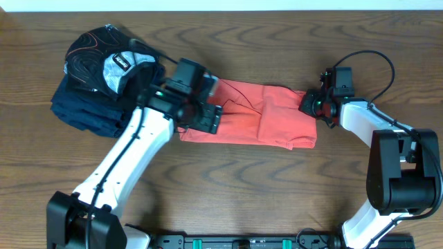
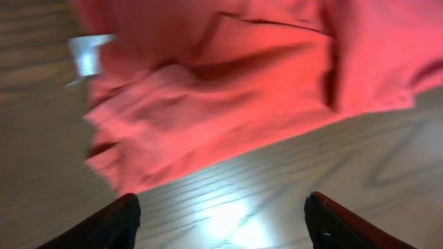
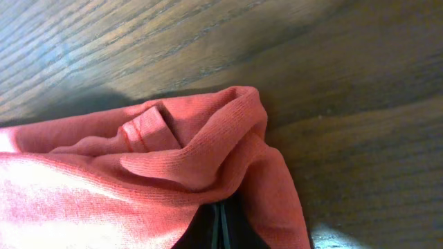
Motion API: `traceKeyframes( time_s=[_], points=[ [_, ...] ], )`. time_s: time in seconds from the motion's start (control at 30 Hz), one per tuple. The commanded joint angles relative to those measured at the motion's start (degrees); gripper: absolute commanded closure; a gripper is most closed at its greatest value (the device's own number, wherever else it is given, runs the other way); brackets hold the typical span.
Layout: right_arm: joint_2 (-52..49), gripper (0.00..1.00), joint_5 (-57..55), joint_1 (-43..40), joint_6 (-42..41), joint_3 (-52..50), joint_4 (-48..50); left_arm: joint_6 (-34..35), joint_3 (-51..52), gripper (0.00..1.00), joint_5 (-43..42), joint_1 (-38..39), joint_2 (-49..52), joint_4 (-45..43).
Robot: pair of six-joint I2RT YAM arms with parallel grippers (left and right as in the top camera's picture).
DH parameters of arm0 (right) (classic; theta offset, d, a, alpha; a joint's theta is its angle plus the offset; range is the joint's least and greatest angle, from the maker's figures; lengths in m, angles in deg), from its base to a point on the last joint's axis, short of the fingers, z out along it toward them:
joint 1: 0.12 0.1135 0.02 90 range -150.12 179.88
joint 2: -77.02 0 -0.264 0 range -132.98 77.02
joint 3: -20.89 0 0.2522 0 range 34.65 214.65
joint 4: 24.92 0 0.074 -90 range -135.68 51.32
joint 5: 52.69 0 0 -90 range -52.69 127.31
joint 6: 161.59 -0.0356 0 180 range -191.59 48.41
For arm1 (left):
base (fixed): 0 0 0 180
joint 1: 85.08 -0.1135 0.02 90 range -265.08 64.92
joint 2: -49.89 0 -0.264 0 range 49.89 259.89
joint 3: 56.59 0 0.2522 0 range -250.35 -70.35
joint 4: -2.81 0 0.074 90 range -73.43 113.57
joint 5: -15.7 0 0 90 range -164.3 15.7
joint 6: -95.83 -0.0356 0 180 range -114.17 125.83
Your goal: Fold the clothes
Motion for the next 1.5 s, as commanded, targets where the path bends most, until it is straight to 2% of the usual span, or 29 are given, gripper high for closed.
traceKeyframes(
  time_s=[0.0, 0.2, 0.37, 0.5, 0.6, 0.83, 1.0, 1.17, 1.37, 1.47],
  points=[
    [1.31, 0.96, 5.77, -1.33, 4.68, -0.11, -1.2, 0.52, -0.04, 0.2, 0.63, -2.89, 0.33, 0.46],
    [14.25, 0.96, 10.16, -0.74, 6.64, -0.11, -11.26, 0.76, 0.17, 0.17, 0.0, -7.76, 3.5, 0.33],
    [18.43, 0.97, 10.12, 1.81, 8.02, -0.13, -17.9, 0.5, 0.17, 0.16, -5.03, -10.88, 10.25, -3.32],
    [16.26, 0.97, 8.68, 5.46, 8.61, -0.9, -19.45, -1.25, 0.17, 0.16, -8.57, -13.46, 15.82, -9.16],
    [12.79, 0.98, 3.37, 7.23, 8.52, -0.98, -19.12, -1.29, 0.17, 0.16, -13.49, -15.72, 18.32, -12.28],
    [2.95, 0.99, -2.95, 7.52, 5.77, -0.98, -16.57, -4.85, 0.17, 0.13, -20.85, -19.23, 22.88, -15.3],
    [-0.28, 0.99, -2.75, 7.58, 5.79, -0.98, -17.16, -5.11, 0.17, 0.13, -21.42, -18.88, 28.72, -15.89],
    [-0.22, 0.99, -2.71, 7.58, 5.79, -0.98, -17.2, -5.05, 0.17, 0.12, -27.12, -18.71, 33.07, -18.32],
    [-0.22, 0.99, -2.73, 7.58, 5.79, -0.98, -17.31, -4.87, 0.17, 0.13, -29.49, -15.85, 35.08, -18.67],
    [-0.22, 0.99, -2.73, 7.58, 5.79, -0.98, -17.31, -4.87, 0.17, 0.2, -29.18, -13.79, 35.08, -19.3]
  ],
)
